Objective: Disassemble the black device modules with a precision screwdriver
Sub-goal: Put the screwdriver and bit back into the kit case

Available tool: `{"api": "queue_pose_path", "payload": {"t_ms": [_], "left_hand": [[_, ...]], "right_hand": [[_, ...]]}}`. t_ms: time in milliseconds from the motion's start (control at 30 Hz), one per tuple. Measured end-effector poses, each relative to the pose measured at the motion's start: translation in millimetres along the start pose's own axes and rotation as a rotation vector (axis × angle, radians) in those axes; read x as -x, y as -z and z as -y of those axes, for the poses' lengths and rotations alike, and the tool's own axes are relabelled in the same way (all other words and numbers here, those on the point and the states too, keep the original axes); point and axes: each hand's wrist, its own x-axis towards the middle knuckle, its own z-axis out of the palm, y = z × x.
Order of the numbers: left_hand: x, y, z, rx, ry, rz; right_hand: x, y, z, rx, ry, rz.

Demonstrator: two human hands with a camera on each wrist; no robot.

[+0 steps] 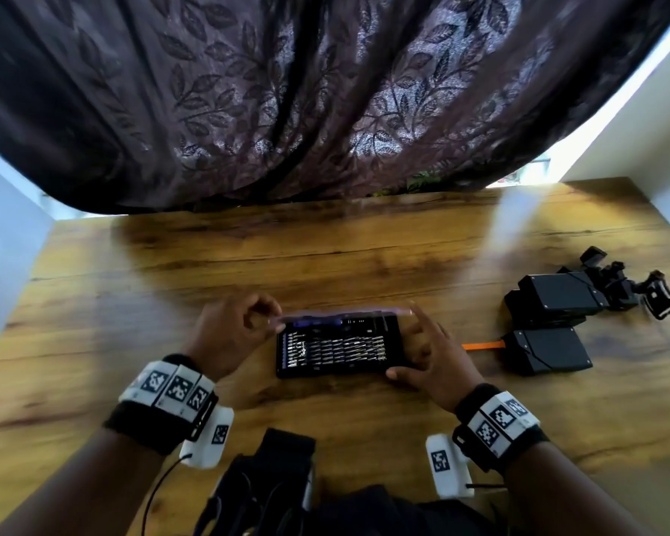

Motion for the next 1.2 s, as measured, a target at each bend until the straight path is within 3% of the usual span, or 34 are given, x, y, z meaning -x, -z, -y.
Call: {"api": "queue_pose_path", "payload": {"t_ms": [100, 233, 533, 633, 933, 1200], "left_hand": [[18.4, -16.3, 12.2, -0.094, -0.049, 0.019], [28.9, -33.9, 17.6, -0.193, -0.17, 0.103], [7.6, -37.4, 11.0, -0.399, -0.072, 0.321], [-3.5, -38.9, 9.8, -0.426, -0.016, 0.4], [-4.2, -48.8, 1.8, -0.478, -0.027, 0.338], [-15.9, -42.9, 6.2, -0.479, 0.01, 0.41]], "right_hand": [[4.6, 3.4, 5.9, 0.021, 0.05, -0.016], [4.4, 1.8, 22.5, 0.219, 0.19, 0.015], [-17.9, -12.2, 54.9, 0.431, 0.272, 0.141], [-25.7, -14.9, 62.1, 0.474, 0.234, 0.207], [-27.7, -22.1, 61.2, 0.468, 0.202, 0.203], [-39.7, -15.1, 62.9, 0.445, 0.186, 0.233]]}}
